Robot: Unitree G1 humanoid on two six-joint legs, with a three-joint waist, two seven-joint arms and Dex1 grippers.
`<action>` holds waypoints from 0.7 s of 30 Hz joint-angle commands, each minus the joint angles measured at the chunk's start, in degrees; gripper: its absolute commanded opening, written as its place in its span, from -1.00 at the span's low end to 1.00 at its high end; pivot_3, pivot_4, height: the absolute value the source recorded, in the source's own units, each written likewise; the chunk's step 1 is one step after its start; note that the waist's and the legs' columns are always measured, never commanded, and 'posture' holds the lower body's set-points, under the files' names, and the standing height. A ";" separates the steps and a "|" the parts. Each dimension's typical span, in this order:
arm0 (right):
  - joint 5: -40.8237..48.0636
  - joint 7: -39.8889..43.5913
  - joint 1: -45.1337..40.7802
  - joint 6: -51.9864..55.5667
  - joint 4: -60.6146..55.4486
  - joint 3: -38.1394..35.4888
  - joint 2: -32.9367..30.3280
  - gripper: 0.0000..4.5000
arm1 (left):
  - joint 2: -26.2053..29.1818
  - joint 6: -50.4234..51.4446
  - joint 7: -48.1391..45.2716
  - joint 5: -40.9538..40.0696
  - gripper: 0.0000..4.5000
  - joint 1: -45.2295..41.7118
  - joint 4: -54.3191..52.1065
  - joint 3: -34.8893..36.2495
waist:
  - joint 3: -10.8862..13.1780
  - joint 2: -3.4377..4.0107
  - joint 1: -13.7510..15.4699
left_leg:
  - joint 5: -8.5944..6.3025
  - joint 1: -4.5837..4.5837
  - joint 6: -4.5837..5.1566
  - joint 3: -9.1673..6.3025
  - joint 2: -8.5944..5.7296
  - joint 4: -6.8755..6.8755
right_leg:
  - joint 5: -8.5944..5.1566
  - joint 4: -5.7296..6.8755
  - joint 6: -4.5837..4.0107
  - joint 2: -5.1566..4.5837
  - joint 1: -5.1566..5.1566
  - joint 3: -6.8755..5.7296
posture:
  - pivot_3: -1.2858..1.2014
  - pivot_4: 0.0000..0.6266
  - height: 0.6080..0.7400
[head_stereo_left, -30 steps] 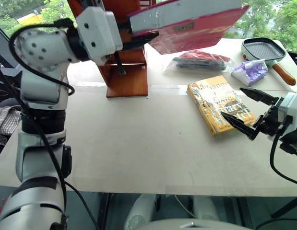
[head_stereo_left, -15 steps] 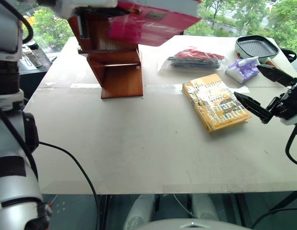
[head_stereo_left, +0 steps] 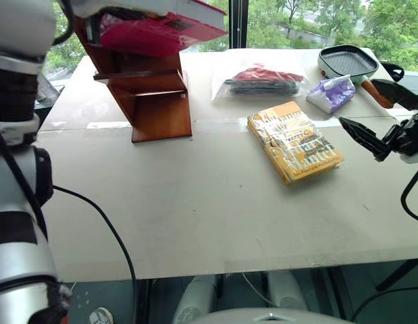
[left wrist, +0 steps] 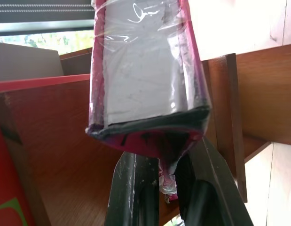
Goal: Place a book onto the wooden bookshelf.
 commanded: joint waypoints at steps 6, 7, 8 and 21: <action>1.76 0.70 2.64 -0.93 -2.90 -4.59 -1.92 1.00 | -6.63 11.97 2.12 8.41 -1.00 5.36 -1.91 -1.29 | -0.12 0.20 1.58 | -0.05 0.21 0.12 -0.02 0.13 0.20 | -0.03 0.65 0.05 0.04 0.03 0.04 | 0.03 -0.52 1.00; 1.74 0.68 3.02 -0.94 -3.09 -4.74 -1.93 1.00 | -6.73 12.62 1.32 8.84 -1.00 5.65 -2.43 -1.39 | -0.13 0.21 1.61 | -0.02 0.26 0.09 -0.03 0.15 0.20 | -0.04 0.66 0.07 0.06 0.07 0.05 | 0.03 -0.52 1.00; 1.80 0.63 3.33 -0.92 -3.27 -4.89 -1.93 1.00 | -7.14 13.69 1.24 9.55 -1.00 5.61 -2.48 -1.41 | -0.14 0.23 1.57 | -0.02 0.34 0.08 -0.01 0.16 0.20 | -0.04 0.66 0.07 0.07 0.14 0.08 | 0.03 -0.52 1.00; 0.54 0.47 2.26 -2.20 -1.65 -3.06 -0.90 1.00 | -8.58 17.97 1.10 17.13 -1.00 4.90 -3.72 -3.27 | -0.14 0.24 1.54 | -0.02 0.82 0.08 0.21 0.27 0.09 | -0.14 0.65 0.23 0.15 0.48 0.35 | 0.03 -0.52 1.00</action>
